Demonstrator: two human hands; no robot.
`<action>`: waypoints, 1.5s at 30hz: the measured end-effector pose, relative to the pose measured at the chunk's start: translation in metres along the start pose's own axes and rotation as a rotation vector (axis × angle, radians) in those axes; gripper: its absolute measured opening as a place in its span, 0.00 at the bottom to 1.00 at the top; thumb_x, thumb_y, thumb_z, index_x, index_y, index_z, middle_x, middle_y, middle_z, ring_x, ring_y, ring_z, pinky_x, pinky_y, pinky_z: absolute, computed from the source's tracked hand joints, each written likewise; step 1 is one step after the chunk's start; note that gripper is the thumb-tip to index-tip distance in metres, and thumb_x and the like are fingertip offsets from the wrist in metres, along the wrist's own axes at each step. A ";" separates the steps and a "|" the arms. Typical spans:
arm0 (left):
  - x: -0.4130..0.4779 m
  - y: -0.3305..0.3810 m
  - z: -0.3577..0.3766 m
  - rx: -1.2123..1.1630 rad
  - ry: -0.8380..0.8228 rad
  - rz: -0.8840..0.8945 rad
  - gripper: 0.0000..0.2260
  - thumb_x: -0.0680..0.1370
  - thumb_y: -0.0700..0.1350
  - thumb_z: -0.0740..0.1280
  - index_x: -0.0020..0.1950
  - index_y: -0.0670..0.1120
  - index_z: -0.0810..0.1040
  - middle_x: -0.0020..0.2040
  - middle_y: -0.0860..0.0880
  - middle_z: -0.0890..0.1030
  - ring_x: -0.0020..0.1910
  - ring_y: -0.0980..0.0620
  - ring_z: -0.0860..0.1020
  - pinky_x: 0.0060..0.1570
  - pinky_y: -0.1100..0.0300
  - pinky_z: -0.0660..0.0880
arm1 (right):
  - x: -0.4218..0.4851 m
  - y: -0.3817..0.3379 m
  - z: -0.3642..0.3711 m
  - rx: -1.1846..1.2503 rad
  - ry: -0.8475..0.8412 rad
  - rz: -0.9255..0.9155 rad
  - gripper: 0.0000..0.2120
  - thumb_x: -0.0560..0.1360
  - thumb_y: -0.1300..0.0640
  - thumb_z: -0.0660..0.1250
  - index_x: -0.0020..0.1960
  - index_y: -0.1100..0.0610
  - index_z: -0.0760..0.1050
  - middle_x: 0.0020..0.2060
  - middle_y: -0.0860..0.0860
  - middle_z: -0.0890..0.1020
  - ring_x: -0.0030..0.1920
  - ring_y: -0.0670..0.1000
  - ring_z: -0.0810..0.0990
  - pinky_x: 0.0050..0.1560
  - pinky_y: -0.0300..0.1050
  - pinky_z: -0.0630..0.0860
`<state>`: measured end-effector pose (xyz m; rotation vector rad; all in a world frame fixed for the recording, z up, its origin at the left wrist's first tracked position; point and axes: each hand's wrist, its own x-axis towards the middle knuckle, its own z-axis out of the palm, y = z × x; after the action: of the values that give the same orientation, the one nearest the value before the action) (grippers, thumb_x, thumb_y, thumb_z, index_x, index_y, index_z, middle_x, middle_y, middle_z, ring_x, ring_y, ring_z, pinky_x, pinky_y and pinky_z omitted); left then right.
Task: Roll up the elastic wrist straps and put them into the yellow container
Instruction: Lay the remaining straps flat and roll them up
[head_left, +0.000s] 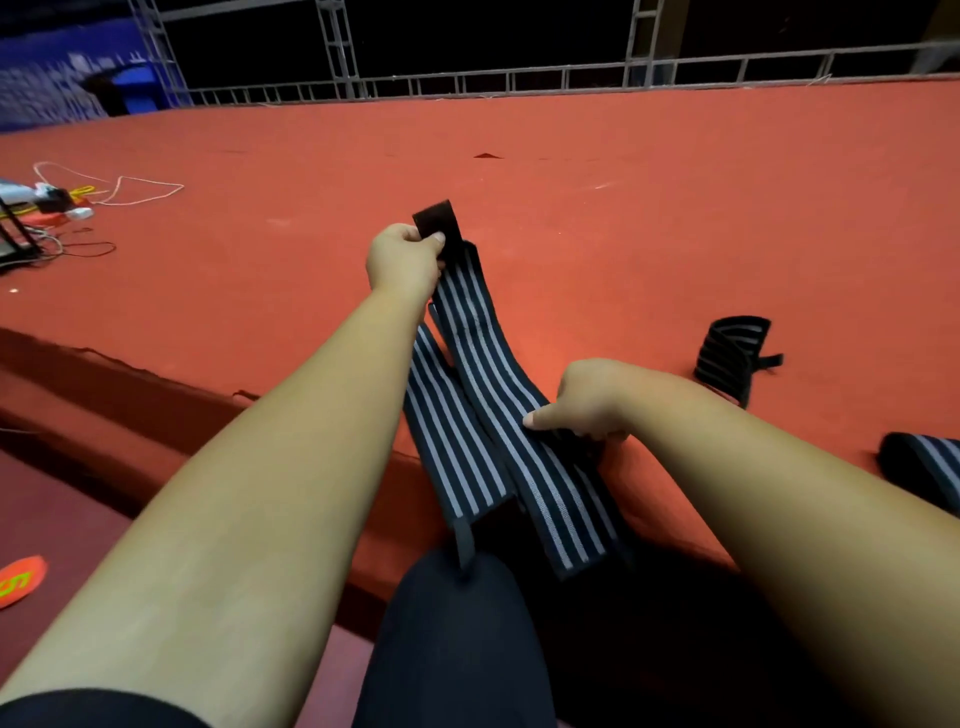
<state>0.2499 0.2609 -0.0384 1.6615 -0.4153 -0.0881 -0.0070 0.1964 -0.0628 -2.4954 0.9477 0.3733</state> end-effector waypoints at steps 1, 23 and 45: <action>0.009 -0.007 0.004 0.010 -0.002 -0.009 0.11 0.82 0.43 0.73 0.43 0.48 0.74 0.40 0.46 0.83 0.39 0.47 0.85 0.54 0.41 0.86 | 0.008 -0.003 -0.003 -0.014 0.000 -0.005 0.28 0.80 0.35 0.71 0.39 0.60 0.79 0.31 0.55 0.81 0.22 0.54 0.79 0.24 0.39 0.72; 0.121 -0.121 0.048 0.343 -0.054 -0.157 0.10 0.84 0.42 0.71 0.44 0.46 0.76 0.37 0.48 0.83 0.38 0.49 0.85 0.45 0.57 0.80 | 0.186 -0.055 -0.033 -0.140 -0.352 0.136 0.42 0.81 0.29 0.62 0.75 0.65 0.67 0.50 0.62 0.86 0.35 0.59 0.89 0.60 0.61 0.85; 0.070 -0.030 0.016 0.134 -0.400 -0.085 0.06 0.79 0.37 0.78 0.53 0.42 0.83 0.51 0.48 0.86 0.56 0.46 0.85 0.61 0.46 0.84 | 0.136 -0.028 -0.023 0.281 -0.061 0.008 0.27 0.83 0.35 0.67 0.51 0.61 0.77 0.42 0.56 0.82 0.40 0.57 0.81 0.44 0.49 0.79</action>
<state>0.3168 0.2253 -0.0575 1.7951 -0.6635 -0.4697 0.1129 0.1275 -0.0884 -2.2145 0.9172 0.2941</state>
